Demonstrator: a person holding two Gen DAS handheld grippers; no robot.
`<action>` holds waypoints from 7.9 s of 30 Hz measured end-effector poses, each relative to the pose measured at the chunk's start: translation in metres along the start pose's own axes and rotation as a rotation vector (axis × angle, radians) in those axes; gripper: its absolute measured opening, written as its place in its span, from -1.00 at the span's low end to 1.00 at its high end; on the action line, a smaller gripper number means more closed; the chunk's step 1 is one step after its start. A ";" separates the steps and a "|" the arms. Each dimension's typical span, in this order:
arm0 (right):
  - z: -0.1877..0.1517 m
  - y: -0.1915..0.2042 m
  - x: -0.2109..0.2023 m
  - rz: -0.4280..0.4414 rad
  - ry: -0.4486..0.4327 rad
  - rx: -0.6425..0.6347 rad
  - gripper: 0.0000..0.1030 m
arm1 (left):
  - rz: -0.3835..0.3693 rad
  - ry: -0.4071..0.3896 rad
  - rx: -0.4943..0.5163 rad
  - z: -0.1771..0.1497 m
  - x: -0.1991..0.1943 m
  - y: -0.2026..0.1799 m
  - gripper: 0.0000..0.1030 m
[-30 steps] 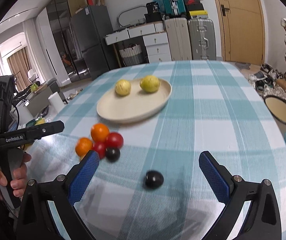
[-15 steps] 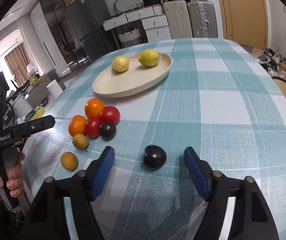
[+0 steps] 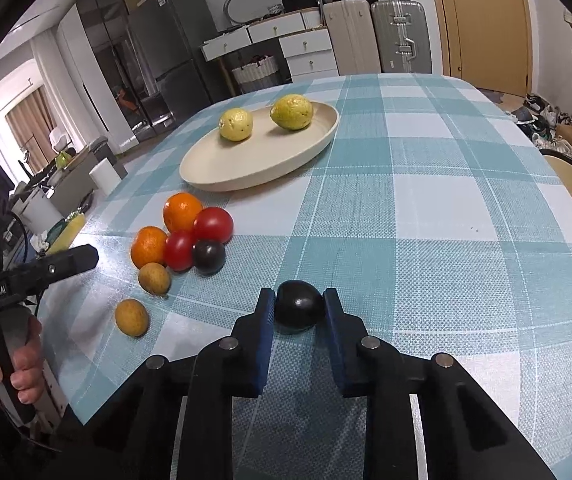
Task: Organize fruits
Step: 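Grasp the dark purple plum with the right tool, then grasp the small brown kiwi-like fruit with the left tool while the right tool holds the plum, then carry the plum and brown fruit onto the plate and open both tools, then lift both tools away from the plate toward the remaining fruit, then grasp the large orange with the left tool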
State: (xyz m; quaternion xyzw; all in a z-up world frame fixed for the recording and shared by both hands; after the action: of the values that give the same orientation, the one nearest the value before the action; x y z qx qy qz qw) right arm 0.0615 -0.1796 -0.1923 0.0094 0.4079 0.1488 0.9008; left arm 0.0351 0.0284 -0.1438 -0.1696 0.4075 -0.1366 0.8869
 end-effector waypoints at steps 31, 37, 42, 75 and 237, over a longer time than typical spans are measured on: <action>0.003 0.008 -0.017 0.058 -0.055 -0.008 -0.52 | -0.125 0.125 0.144 -0.034 0.031 -0.044 0.12; 0.003 0.008 -0.018 0.065 -0.060 -0.004 -0.52 | -0.171 0.142 0.152 -0.037 0.031 -0.048 -0.32; 0.002 0.009 -0.018 0.072 -0.056 -0.005 -0.52 | -0.201 0.153 0.152 -0.040 0.030 -0.050 -0.50; 0.081 0.040 0.022 0.202 -0.050 -0.048 -0.52 | -0.261 0.008 0.071 0.113 0.032 -0.009 -0.50; 0.039 0.052 0.014 0.082 -0.052 -0.053 1.00 | -0.212 0.102 0.000 0.025 0.055 -0.004 0.19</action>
State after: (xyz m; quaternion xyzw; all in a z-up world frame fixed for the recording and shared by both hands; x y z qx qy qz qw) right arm 0.0854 -0.1225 -0.1697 0.0059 0.3797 0.1961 0.9041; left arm 0.0883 0.0085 -0.1644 -0.2045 0.4319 -0.2380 0.8456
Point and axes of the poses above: each gripper's, at about its wrist camera, not at the fingertips, and x roughly the way its jaws point, y to its left, z to its top, the point moved 5 cm from there along x, roughly the way its jaws point, and after that the axes turned 9 degrees about -z, right-handed, at the moved point
